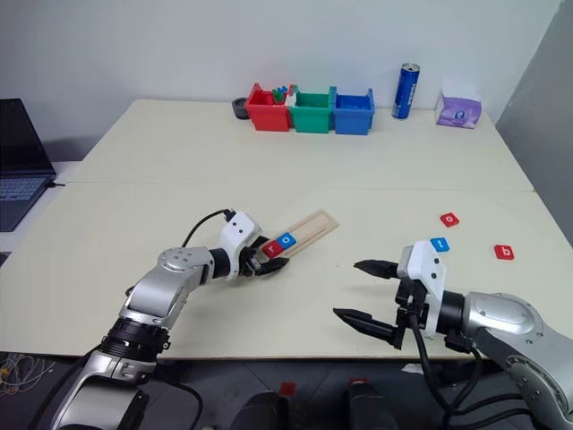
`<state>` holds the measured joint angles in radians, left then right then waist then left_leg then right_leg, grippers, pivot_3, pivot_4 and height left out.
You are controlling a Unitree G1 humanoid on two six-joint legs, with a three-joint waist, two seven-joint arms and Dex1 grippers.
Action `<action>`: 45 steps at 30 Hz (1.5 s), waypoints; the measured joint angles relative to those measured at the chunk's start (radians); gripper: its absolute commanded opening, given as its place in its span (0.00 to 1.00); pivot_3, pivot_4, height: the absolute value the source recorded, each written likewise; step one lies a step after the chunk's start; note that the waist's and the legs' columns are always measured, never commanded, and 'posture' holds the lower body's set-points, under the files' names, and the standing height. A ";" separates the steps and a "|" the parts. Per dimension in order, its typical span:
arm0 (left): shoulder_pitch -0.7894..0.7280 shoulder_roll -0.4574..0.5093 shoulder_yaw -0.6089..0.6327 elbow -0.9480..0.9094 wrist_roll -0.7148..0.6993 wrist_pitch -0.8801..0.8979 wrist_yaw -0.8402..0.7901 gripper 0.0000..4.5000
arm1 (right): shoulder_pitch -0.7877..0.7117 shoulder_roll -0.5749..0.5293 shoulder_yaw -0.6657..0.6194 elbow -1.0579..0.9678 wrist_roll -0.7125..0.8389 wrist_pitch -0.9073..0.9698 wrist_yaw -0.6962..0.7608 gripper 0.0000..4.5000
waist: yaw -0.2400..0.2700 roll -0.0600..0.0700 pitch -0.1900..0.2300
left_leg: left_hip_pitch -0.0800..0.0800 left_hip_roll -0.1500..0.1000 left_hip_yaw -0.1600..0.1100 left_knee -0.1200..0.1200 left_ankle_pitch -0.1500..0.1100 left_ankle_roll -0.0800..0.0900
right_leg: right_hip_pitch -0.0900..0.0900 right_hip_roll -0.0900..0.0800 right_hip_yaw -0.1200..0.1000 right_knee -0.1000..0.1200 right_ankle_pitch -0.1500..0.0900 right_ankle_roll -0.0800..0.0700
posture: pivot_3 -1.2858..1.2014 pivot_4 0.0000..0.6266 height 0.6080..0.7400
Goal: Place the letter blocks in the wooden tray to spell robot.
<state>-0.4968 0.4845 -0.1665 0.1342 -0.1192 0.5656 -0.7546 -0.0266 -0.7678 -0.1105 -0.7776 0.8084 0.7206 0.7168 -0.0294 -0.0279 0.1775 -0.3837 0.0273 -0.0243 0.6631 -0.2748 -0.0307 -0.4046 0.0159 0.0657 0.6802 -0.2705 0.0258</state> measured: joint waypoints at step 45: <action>-0.134 0.007 -0.230 0.253 0.076 -0.599 -0.525 0.76 | 0.304 -0.152 -0.102 -0.026 -0.111 -0.056 0.091 1.00 | 0.005 -0.001 0.000 | -0.001 -0.002 0.001 0.002 0.000 0.000 | 0.000 0.000 -0.001 0.000 0.000 0.000 | 0.52 0.24 1.00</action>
<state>-0.6307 0.4910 -0.3964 0.3876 -0.0433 -0.0336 -1.2791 0.2774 -0.9202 -0.2125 -0.8032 0.6974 0.6642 0.8081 -0.0243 -0.0290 0.1770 -0.3849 0.0256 -0.0235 0.6646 -0.2749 -0.0305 -0.4042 0.0163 0.0647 0.6799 -0.2710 0.0262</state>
